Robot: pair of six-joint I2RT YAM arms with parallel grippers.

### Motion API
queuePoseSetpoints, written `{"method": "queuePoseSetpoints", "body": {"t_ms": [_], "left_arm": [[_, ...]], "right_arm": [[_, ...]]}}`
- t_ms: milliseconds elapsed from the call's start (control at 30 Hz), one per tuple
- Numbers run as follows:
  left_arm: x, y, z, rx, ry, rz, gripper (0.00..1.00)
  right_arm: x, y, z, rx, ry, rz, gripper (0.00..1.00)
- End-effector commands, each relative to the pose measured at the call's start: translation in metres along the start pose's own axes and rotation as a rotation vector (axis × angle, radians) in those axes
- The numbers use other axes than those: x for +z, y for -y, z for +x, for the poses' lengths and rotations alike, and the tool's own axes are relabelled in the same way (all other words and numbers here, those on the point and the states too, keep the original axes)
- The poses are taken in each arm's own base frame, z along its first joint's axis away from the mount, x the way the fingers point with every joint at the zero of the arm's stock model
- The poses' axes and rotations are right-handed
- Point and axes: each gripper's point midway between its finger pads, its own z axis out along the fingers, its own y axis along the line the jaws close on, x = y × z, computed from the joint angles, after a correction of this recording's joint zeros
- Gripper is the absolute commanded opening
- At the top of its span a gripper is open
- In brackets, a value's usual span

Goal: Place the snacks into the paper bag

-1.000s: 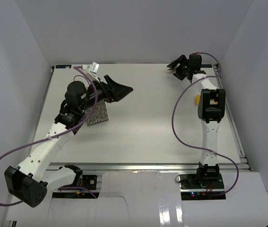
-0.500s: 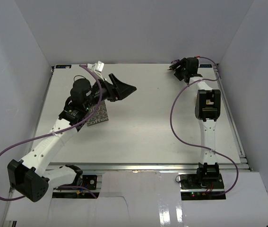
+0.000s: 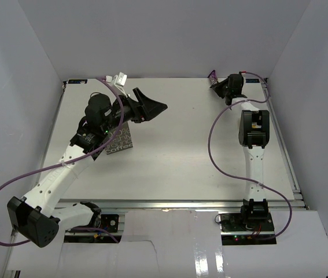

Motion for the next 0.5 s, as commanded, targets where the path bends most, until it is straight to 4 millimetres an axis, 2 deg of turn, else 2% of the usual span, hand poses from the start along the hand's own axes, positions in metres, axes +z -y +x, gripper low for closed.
{"method": "queuePoseSetpoints", "body": {"t_ms": [0,33,67,100,133,167,200,233,267,300,333,367,400,433,467], "left_arm": [[-0.009,0.017,-0.010,0.030,0.035,0.026,0.98],[-0.010,0.017,-0.010,0.030,0.035,0.028,0.98],[-0.010,0.016,-0.008,0.031,0.030,0.030,0.98],[-0.010,0.017,-0.007,0.034,0.029,0.035,0.98],[-0.010,0.017,-0.007,0.035,0.030,0.038,0.98],[-0.009,0.016,-0.006,0.036,0.027,0.039,0.98],[-0.007,0.015,-0.004,0.034,0.018,0.041,0.98],[-0.006,0.014,-0.003,0.035,0.015,0.041,0.98],[-0.005,0.013,-0.002,0.031,0.013,0.041,0.98],[0.000,0.008,0.002,0.022,0.000,0.032,0.98],[0.004,0.010,0.003,0.017,0.000,0.047,0.98],[0.008,0.011,0.005,0.014,-0.004,0.061,0.98],[0.015,0.008,0.008,0.010,-0.008,0.068,0.98],[0.020,0.008,0.014,0.000,-0.019,0.074,0.98],[0.025,0.007,0.017,-0.022,-0.026,0.079,0.98]], "right_arm": [[-0.023,-0.041,-0.029,-0.102,0.035,-0.168,0.08],[-0.030,-0.050,-0.035,-0.135,0.041,-0.220,0.08],[-0.046,-0.061,-0.046,-0.178,0.014,-0.287,0.08],[-0.052,-0.054,-0.043,-0.255,-0.011,-0.310,0.08],[-0.072,-0.075,-0.041,-0.313,-0.067,-0.400,0.08],[-0.083,-0.079,-0.038,-0.360,-0.096,-0.441,0.08],[-0.092,-0.066,-0.030,-0.425,-0.134,-0.457,0.08],[-0.105,-0.068,-0.024,-0.448,-0.168,-0.489,0.08],[-0.133,-0.089,-0.028,-0.501,-0.178,-0.570,0.08],[-0.144,-0.069,-0.008,-0.492,-0.236,-0.554,0.08],[-0.159,-0.069,-0.002,-0.559,-0.244,-0.588,0.08],[-0.190,-0.092,-0.003,-0.622,-0.252,-0.680,0.08],[-0.204,-0.090,0.006,-0.647,-0.277,-0.700,0.08],[-0.216,-0.077,0.022,-0.680,-0.315,-0.703,0.08],[-0.244,-0.090,0.027,-0.700,-0.359,-0.759,0.08]]}}
